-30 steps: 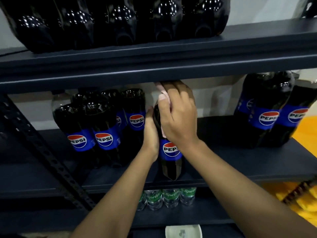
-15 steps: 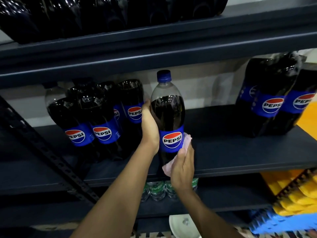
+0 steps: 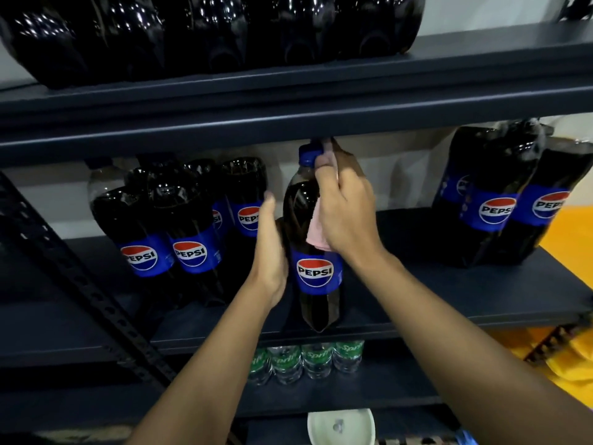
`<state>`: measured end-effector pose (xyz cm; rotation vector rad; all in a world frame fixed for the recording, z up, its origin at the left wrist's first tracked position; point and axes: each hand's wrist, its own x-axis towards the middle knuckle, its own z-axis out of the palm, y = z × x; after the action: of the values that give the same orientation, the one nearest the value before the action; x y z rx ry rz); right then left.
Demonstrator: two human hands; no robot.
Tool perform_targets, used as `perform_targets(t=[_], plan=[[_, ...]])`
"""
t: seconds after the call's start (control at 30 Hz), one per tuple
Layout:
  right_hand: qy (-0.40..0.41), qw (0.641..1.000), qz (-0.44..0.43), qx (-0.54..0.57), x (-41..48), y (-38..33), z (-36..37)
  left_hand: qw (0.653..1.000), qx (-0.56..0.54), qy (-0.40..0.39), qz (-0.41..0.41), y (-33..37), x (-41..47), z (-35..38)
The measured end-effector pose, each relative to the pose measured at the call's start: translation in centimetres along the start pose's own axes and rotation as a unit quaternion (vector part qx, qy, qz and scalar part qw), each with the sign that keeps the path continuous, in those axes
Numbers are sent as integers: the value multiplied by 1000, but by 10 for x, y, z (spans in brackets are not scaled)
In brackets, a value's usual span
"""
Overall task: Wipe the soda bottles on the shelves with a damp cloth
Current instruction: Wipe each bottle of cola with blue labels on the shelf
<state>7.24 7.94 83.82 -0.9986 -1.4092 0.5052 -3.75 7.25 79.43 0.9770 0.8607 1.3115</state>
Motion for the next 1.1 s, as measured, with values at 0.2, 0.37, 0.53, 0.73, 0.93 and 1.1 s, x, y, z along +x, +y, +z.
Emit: perform_targets(t=[0.2, 0.37, 0.53, 0.73, 0.93, 1.1], plan=[[146, 987, -67, -30, -59, 60, 35, 994, 80, 15, 69, -18, -5, 5], [135, 982, 121, 42, -106, 89, 37, 999, 30, 28, 34, -22, -3, 4], [121, 931, 306, 156, -117, 116, 38, 997, 42, 69, 16, -28, 7, -1], [98, 951, 230, 184, -72, 61, 25, 999, 41, 17, 25, -13, 6, -1], [-27, 991, 123, 39, 3, -10, -1, 994, 111, 20, 6, 5, 13, -15], [-3, 999, 39, 10, 0, 8, 11, 995, 92, -24, 5, 6, -1, -7]])
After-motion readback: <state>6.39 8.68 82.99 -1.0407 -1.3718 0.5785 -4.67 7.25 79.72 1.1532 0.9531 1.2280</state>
